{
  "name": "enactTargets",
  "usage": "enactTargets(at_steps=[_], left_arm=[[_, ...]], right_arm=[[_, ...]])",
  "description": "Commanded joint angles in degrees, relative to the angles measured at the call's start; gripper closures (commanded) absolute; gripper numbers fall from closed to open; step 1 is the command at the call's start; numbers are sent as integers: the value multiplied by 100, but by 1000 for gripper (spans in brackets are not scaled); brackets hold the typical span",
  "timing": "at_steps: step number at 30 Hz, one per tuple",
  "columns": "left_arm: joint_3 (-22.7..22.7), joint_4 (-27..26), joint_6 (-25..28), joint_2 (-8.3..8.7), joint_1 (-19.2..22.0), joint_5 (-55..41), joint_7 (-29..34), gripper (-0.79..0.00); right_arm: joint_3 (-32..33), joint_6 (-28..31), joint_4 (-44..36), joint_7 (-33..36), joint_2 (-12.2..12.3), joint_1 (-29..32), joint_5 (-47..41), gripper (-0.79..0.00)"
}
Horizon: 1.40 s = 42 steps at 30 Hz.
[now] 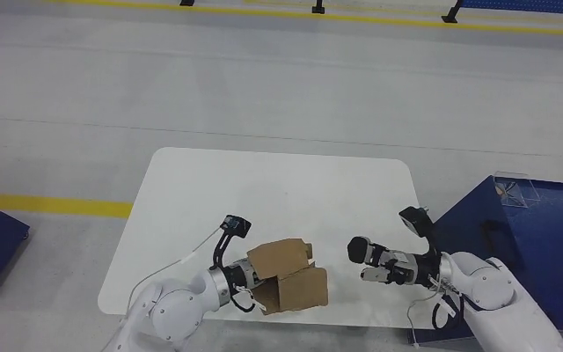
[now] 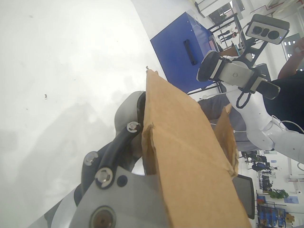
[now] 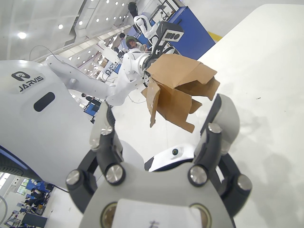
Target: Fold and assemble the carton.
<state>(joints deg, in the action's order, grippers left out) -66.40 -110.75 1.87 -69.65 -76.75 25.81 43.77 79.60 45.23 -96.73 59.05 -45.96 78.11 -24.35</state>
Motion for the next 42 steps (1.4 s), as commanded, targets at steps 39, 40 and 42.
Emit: enactTargets(at_steps=[39,40,42], left_arm=[[1087,3007,-3550,-800,1816,-7399,-260,0],[1124,2968,-3422,-785,1810,-7223,-158,0],[1132,2859,-3040,-752,1773,-6909,-13,0]], right_arm=[[393,-1430,143,-2475,-156,384,1283,-785],[380,-1491,142,-2600,-165,380,1522,-785],[321,-1628,138,-2858,-187,385,1993,-785]])
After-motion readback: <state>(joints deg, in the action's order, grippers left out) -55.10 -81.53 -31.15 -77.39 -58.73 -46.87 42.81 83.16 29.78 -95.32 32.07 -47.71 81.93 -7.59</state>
